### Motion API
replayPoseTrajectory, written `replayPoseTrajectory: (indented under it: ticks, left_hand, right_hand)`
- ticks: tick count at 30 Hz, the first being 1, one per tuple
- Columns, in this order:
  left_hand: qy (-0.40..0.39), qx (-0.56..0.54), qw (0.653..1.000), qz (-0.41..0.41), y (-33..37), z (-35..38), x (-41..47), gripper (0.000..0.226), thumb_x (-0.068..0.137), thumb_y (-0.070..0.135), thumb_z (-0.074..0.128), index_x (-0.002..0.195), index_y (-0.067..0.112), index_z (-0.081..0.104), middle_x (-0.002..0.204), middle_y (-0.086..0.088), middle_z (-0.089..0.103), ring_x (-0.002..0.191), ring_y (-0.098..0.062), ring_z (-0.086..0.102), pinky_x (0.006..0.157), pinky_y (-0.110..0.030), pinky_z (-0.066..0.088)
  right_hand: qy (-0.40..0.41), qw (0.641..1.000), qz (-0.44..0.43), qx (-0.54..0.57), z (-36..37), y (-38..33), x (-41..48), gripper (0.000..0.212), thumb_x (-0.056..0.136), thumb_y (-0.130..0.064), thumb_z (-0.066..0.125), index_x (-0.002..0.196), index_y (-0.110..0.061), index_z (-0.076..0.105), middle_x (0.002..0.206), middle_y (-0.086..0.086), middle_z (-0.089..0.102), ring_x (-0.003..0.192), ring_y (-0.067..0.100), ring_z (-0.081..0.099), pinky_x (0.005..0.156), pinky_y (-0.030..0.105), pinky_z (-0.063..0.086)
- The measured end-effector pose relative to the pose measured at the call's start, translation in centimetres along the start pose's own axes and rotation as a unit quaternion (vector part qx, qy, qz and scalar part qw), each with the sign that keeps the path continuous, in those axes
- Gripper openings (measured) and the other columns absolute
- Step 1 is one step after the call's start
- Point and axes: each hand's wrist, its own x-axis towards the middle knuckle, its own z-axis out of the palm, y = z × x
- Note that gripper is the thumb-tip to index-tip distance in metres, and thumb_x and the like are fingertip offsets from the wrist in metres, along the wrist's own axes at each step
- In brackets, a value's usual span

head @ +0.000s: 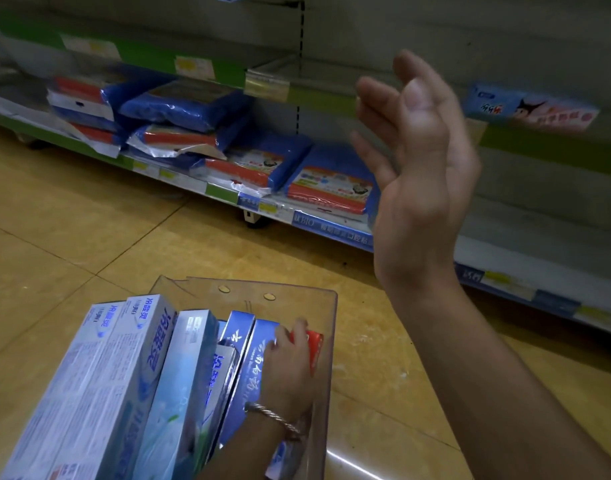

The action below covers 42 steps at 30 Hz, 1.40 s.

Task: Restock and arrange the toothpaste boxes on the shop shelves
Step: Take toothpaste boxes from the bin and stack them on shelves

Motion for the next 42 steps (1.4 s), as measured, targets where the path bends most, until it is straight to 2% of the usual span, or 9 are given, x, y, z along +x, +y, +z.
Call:
replayPoseTrajectory:
  ticks: [5, 15, 18, 20, 24, 29, 34, 38, 42]
  left_hand:
    - [0.074, -0.241, 0.963, -0.093, 0.4, -7.7, 1.5, 0.079, 0.07, 0.029, 0.081, 0.131, 0.028, 0.031, 0.119, 0.0, 0.043, 0.094, -0.017, 0.055, 0.069, -0.025, 0.047]
    - [0.292, -0.493, 0.818, -0.058, 0.8, -23.4, 1.5, 0.032, 0.09, 0.055, 0.048, 0.11, 0.034, 0.035, 0.09, 0.008, 0.057, 0.073, -0.006, 0.064, 0.064, -0.026, 0.054]
    - [0.334, -0.548, 0.765, -0.053, 0.9, -24.1, 1.2, 0.042, 0.093, 0.05, 0.05, 0.125, 0.035, 0.026, 0.095, 0.008, 0.058, 0.074, -0.004, 0.066, 0.064, -0.023, 0.055]
    - [0.277, -0.613, 0.738, -0.05, 0.6, -24.5, 1.2, 0.056, 0.087, 0.045, 0.062, 0.129, 0.03, 0.03, 0.094, 0.005, 0.061, 0.072, -0.005, 0.067, 0.066, -0.024, 0.055]
    - [0.055, -0.67, 0.74, -0.024, -0.4, -23.7, 0.5, 0.044, 0.073, 0.034, 0.074, 0.107, 0.011, 0.06, 0.09, -0.008, 0.069, 0.078, -0.019, 0.067, 0.079, -0.04, 0.057]
    - [0.156, -0.649, 0.745, -0.018, -2.7, -25.0, 0.5, 0.047, 0.069, 0.032, 0.078, 0.108, 0.016, 0.058, 0.11, -0.016, 0.068, 0.094, -0.031, 0.068, 0.085, -0.044, 0.056]
    - [0.189, -0.633, 0.751, -0.028, -4.1, -26.0, 0.3, 0.03, 0.081, 0.028, 0.07, 0.106, 0.016, 0.057, 0.101, -0.013, 0.069, 0.082, -0.027, 0.069, 0.072, -0.038, 0.057]
    - [0.184, -0.638, 0.746, -0.047, -4.6, -25.6, 0.2, 0.028, 0.084, 0.027, 0.069, 0.107, 0.014, 0.057, 0.095, -0.01, 0.069, 0.076, -0.024, 0.069, 0.069, -0.037, 0.056]
    - [0.18, -0.637, 0.748, -0.054, -5.0, -25.2, 0.1, 0.025, 0.085, 0.026, 0.068, 0.104, 0.015, 0.058, 0.094, -0.01, 0.068, 0.072, -0.022, 0.068, 0.068, -0.036, 0.058]
  right_hand:
    - [0.0, 0.999, 0.012, -0.045, 0.3, 1.7, -0.8, 0.055, 0.084, -0.038, 0.047, 0.13, -0.008, 0.048, 0.111, -0.003, 0.063, 0.11, 0.013, 0.061, 0.095, 0.037, 0.052]
    - [-0.142, 0.96, 0.188, -0.152, 2.5, 6.7, -6.1, 0.061, 0.077, -0.051, 0.061, 0.131, -0.029, 0.046, 0.115, -0.014, 0.058, 0.1, -0.003, 0.06, 0.074, 0.016, 0.051]
    - [-0.297, 0.905, 0.259, -0.161, 3.5, 7.2, -7.2, 0.057, 0.077, -0.034, 0.076, 0.125, -0.03, 0.046, 0.106, -0.013, 0.061, 0.086, -0.002, 0.064, 0.068, 0.015, 0.053]
    - [-0.279, 0.921, 0.239, -0.127, 3.9, 7.4, -7.3, 0.046, 0.078, -0.015, 0.076, 0.114, -0.029, 0.051, 0.097, -0.011, 0.065, 0.083, 0.0, 0.066, 0.072, 0.019, 0.055]
    - [-0.24, 0.939, 0.23, -0.085, 4.4, 7.3, -7.0, 0.042, 0.081, -0.022, 0.072, 0.119, -0.024, 0.053, 0.107, -0.005, 0.067, 0.097, 0.01, 0.068, 0.081, 0.026, 0.057]
    - [-0.044, 0.921, 0.374, -0.102, 3.9, 10.6, -9.2, 0.033, 0.087, -0.052, 0.053, 0.105, -0.024, 0.059, 0.098, 0.0, 0.065, 0.084, 0.013, 0.065, 0.064, 0.028, 0.053]
    - [-0.271, 0.799, 0.446, -0.3, 5.4, 13.9, -15.3, 0.066, 0.071, -0.058, 0.071, 0.125, -0.036, 0.039, 0.108, -0.01, 0.056, 0.096, 0.012, 0.058, 0.082, 0.031, 0.049]
    - [-0.293, 0.789, 0.426, -0.332, 6.4, 16.1, -17.0, 0.097, 0.046, -0.069, 0.066, 0.132, -0.037, 0.032, 0.118, 0.001, 0.06, 0.103, 0.017, 0.062, 0.085, 0.042, 0.053]
    - [-0.264, 0.79, 0.427, -0.353, 6.5, 16.2, -16.7, 0.093, 0.049, -0.054, 0.064, 0.132, -0.035, 0.027, 0.116, 0.005, 0.054, 0.106, 0.026, 0.057, 0.084, 0.042, 0.052]
